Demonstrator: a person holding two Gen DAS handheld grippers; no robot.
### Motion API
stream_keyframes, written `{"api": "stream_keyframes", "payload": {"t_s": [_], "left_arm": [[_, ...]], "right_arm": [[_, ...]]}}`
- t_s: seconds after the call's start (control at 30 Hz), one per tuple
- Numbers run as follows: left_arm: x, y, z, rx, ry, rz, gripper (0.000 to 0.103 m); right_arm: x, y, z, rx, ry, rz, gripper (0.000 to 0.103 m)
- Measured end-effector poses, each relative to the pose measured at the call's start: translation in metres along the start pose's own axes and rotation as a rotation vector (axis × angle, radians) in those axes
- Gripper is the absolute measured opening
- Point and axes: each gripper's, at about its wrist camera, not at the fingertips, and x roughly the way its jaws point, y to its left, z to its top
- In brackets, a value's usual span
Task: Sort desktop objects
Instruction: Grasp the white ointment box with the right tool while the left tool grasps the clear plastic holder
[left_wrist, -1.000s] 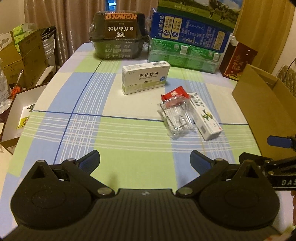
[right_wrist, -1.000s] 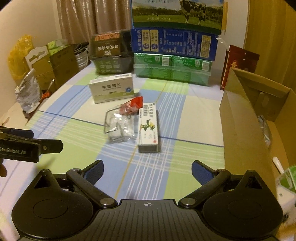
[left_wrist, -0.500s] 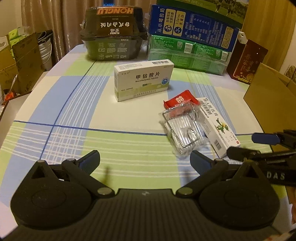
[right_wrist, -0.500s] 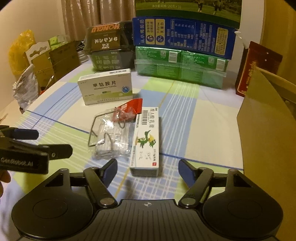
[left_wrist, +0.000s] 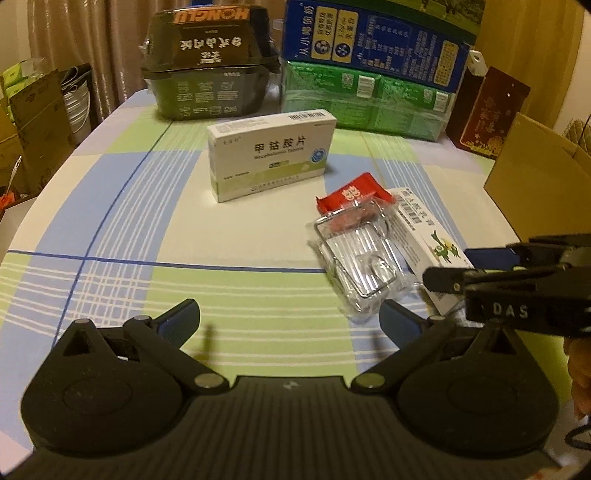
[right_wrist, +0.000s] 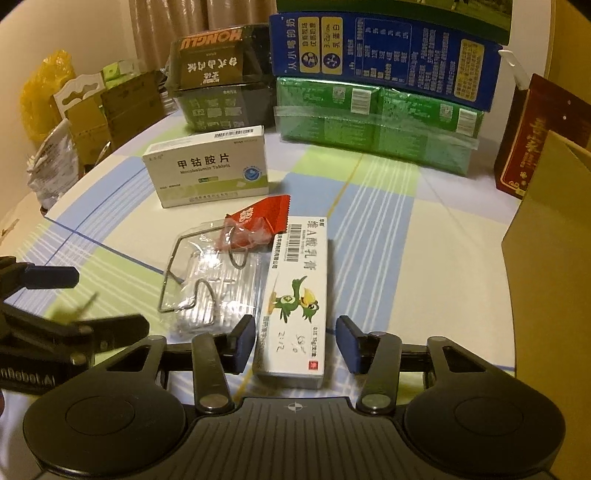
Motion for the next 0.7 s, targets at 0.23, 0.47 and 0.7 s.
{"api": "stream_keyframes", "payload": {"t_s": [0.23,0.47,0.7], "left_arm": [[0.003,-0.008,0.007,-0.002,-0.03,-0.03,0.101],[0.022,-0.024,0.016,0.006,-0.041,-0.07,0.091],[0.039,-0.023,0.015,-0.015,-0.036,-0.085,0.07]], "right_arm": [[-0.004,-0.014,0.0,0.039,-0.002,-0.047,0.036],[-0.008,-0.025,-0.001,0.06,-0.004,-0.079,0.036],[-0.008,-0.028,-0.004,0.067,-0.002,-0.088,0.035]]}}
